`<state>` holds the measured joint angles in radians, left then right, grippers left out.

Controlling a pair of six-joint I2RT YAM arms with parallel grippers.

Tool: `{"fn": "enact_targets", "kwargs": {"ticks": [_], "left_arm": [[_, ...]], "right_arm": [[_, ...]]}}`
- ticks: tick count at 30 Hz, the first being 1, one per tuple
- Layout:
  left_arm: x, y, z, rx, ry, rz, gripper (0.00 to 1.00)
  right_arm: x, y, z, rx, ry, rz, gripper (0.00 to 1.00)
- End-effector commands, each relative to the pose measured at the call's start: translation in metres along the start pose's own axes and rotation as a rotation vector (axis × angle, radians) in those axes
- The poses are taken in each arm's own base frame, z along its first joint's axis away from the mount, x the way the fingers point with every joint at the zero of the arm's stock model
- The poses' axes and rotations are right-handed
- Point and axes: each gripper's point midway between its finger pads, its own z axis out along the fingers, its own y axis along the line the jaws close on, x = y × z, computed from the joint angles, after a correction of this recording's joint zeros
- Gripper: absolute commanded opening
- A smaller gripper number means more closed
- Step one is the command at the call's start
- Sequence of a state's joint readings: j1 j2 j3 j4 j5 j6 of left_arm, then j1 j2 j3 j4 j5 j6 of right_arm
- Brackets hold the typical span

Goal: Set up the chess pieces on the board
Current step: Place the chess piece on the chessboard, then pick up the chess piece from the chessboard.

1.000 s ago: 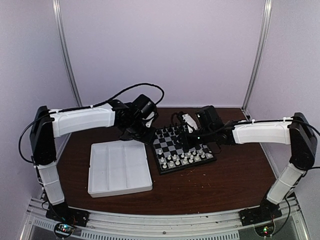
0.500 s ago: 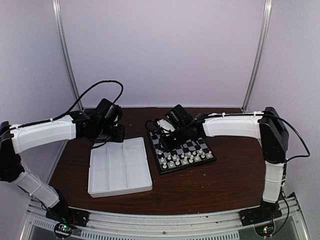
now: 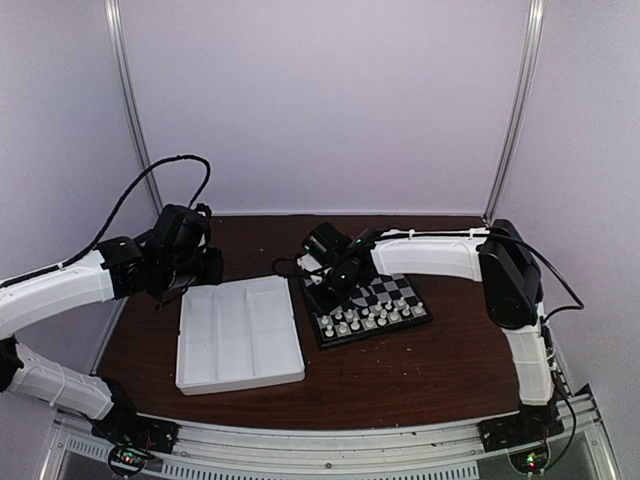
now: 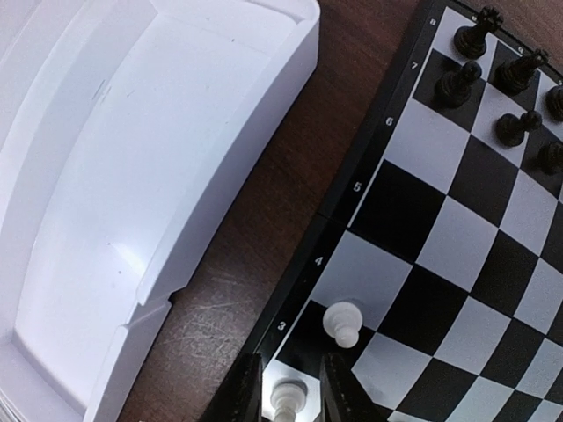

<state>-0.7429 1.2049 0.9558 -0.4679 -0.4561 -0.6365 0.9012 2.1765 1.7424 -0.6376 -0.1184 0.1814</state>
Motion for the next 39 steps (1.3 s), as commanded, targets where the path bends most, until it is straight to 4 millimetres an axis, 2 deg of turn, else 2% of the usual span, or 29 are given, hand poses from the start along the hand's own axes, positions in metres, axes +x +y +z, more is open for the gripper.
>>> {"fn": "enact_targets", "kwargs": {"ticks": [1,12,21,39], "left_arm": [[-0.015,0.007,-0.007,-0.011,-0.079,-0.015,0.29],[-0.015,0.009,-0.008,-0.014,-0.084,-0.009,0.29],[-0.012,0.005,-0.005,-0.004,-0.071,-0.009,0.29],[-0.009,0.002,-0.001,0.005,-0.05,-0.013,0.29]], "right_arm": [[-0.004,-0.015,0.004,0.096,0.016,-0.004,0.25],[-0.012,-0.022,0.007,0.142,0.007,-0.018,0.31],[-0.009,-0.022,0.016,0.141,0.019,-0.019,0.32],[-0.017,-0.026,0.023,0.17,-0.021,0.016,0.24]]}}
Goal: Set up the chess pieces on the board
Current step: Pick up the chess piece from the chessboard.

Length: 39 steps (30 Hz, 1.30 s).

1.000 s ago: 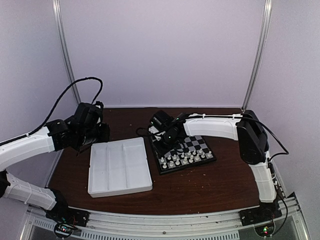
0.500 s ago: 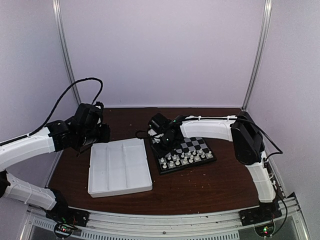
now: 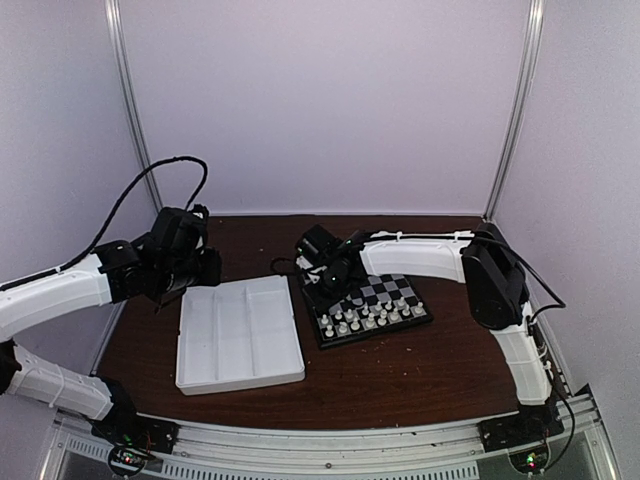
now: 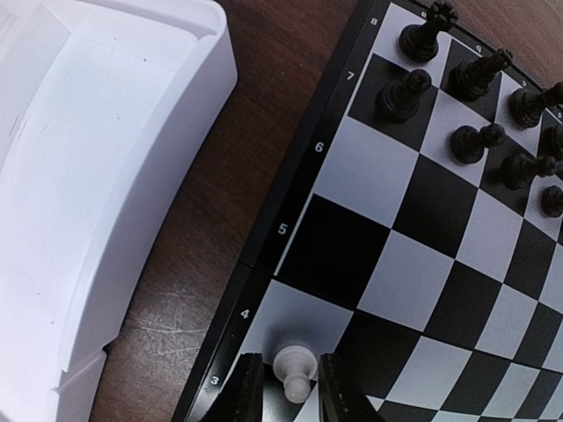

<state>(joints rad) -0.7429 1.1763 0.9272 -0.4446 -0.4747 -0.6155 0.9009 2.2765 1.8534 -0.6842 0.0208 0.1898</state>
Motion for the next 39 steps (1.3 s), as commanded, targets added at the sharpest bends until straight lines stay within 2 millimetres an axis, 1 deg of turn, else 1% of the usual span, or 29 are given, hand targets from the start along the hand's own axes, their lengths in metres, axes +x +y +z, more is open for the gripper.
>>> {"fn": "enact_targets", "kwargs": {"ticks": [1,4,7,10,14,20,26,28,32,34,39], "left_arm": [[-0.008,-0.004,0.003,0.012,-0.021,-0.024,0.29],[-0.008,-0.005,0.003,0.014,-0.019,-0.025,0.3],[-0.008,-0.007,0.005,0.019,-0.015,-0.026,0.3],[-0.007,-0.008,0.006,0.02,-0.009,-0.024,0.3],[-0.007,-0.008,0.006,0.021,-0.007,-0.023,0.3],[-0.006,-0.008,0.007,0.021,-0.005,-0.024,0.3],[-0.004,-0.009,0.007,0.026,0.0,-0.029,0.3],[-0.003,-0.009,0.008,0.028,0.003,-0.029,0.29],[-0.003,-0.009,0.006,0.033,0.002,-0.03,0.3],[-0.002,-0.009,0.006,0.033,0.001,-0.031,0.3],[0.0,-0.008,0.006,0.038,0.004,-0.036,0.3]], "right_arm": [[-0.009,-0.003,0.003,0.026,-0.03,0.012,0.23],[-0.01,-0.002,0.003,0.025,-0.035,0.016,0.2],[-0.011,-0.002,0.004,0.023,-0.036,0.016,0.15],[-0.011,-0.003,0.003,0.024,-0.037,0.017,0.13],[-0.011,-0.004,-0.006,0.022,-0.056,0.018,0.12],[-0.015,-0.006,-0.041,-0.011,-0.151,0.03,0.11],[-0.019,-0.012,-0.084,-0.025,-0.245,0.042,0.11],[-0.02,-0.017,-0.1,-0.014,-0.273,0.045,0.11],[-0.014,-0.032,-0.122,0.035,-0.302,0.046,0.1],[-0.006,-0.045,-0.129,0.069,-0.306,0.059,0.1],[0.015,-0.088,-0.139,0.114,-0.3,0.144,0.1]]}}
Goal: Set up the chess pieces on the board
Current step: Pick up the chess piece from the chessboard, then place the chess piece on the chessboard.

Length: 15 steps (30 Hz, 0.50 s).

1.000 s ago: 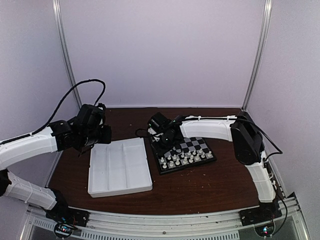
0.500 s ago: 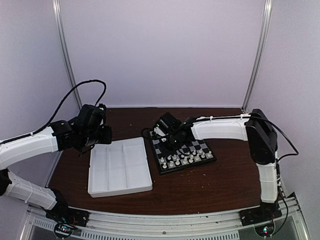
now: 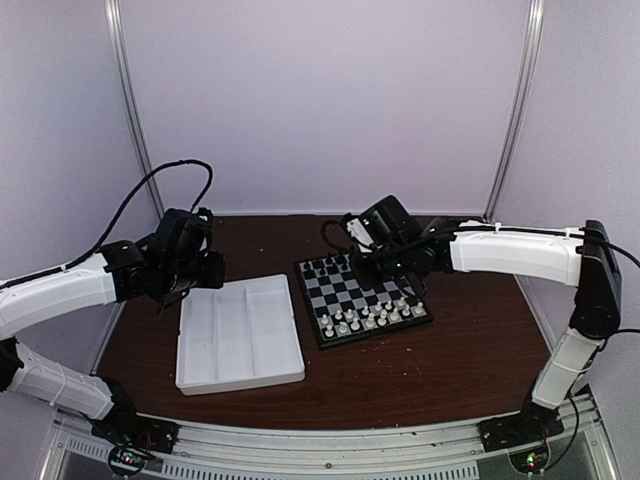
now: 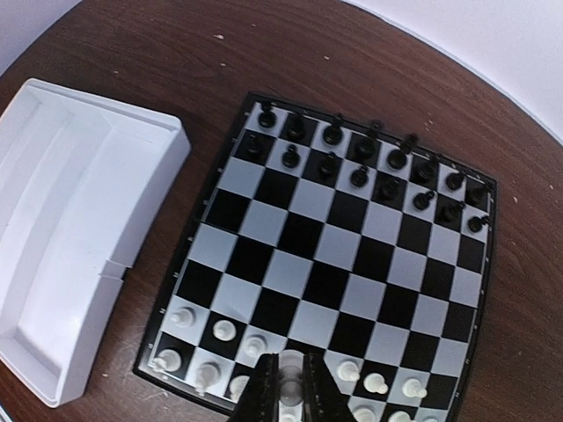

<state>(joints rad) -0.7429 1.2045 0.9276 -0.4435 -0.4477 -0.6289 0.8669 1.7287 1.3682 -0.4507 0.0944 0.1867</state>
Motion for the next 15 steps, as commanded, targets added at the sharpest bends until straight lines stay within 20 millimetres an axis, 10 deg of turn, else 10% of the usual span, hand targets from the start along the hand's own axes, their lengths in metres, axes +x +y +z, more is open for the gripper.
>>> {"fn": "enact_targets", "kwargs": {"ticks": [1,15], "left_arm": [[-0.008,-0.003,-0.001,0.026,-0.031,-0.036,0.3],[-0.008,-0.006,0.0,0.033,-0.029,-0.035,0.3]], "right_arm": [[0.012,-0.049,-0.01,0.098,0.003,0.07,0.1],[0.076,-0.126,0.011,0.185,0.164,0.24,0.09]]}}
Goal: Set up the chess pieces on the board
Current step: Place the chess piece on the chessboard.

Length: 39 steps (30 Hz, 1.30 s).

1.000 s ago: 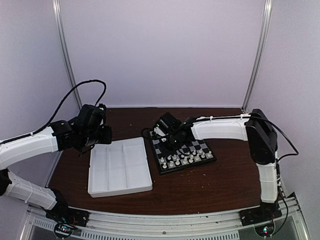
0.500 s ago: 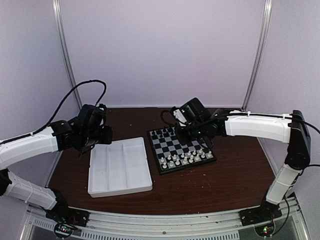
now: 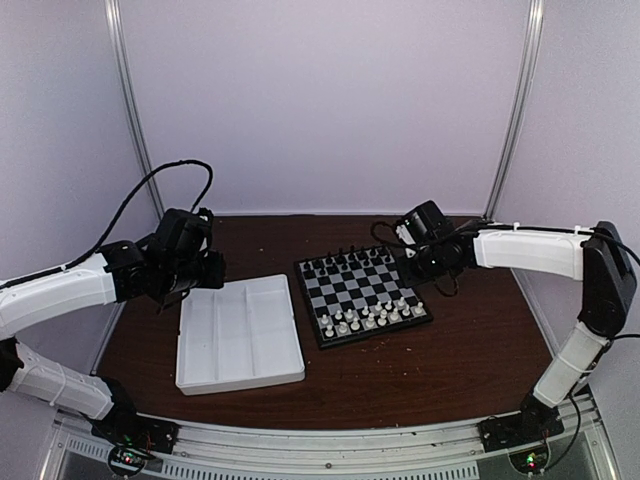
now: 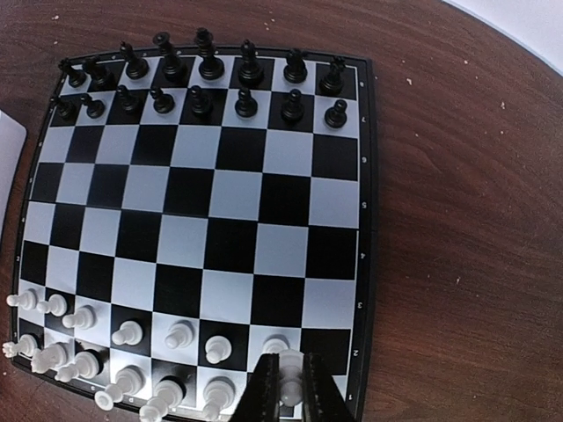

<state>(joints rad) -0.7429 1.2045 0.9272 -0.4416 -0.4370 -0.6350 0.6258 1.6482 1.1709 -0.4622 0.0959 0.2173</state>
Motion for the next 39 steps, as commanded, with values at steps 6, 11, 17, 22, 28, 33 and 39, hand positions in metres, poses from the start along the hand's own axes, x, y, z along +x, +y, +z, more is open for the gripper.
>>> {"fn": "enact_targets", "kwargs": {"ticks": [6,11,17,22,28,33,39], "left_arm": [[-0.007,-0.003,0.0,0.019,-0.03,-0.026,0.3],[-0.005,-0.003,0.003,0.015,-0.024,-0.025,0.3],[-0.005,-0.004,0.004,0.016,-0.02,-0.023,0.3],[-0.005,-0.004,0.005,0.014,-0.02,-0.022,0.3],[-0.005,-0.005,0.006,0.014,-0.018,-0.019,0.3],[-0.005,-0.004,0.006,0.012,-0.018,-0.019,0.3],[-0.004,-0.005,0.007,0.012,-0.014,-0.019,0.3]], "right_arm": [[0.028,-0.018,0.022,-0.017,0.101,0.087,0.09],[0.043,-0.021,0.03,-0.012,0.145,0.093,0.09],[0.053,-0.023,0.039,-0.007,0.171,0.098,0.09],[0.059,-0.024,0.045,-0.001,0.183,0.102,0.09],[0.06,-0.027,0.052,0.004,0.192,0.102,0.09],[0.06,-0.029,0.053,0.006,0.192,0.103,0.1],[0.058,-0.03,0.055,0.007,0.189,0.104,0.12]]}}
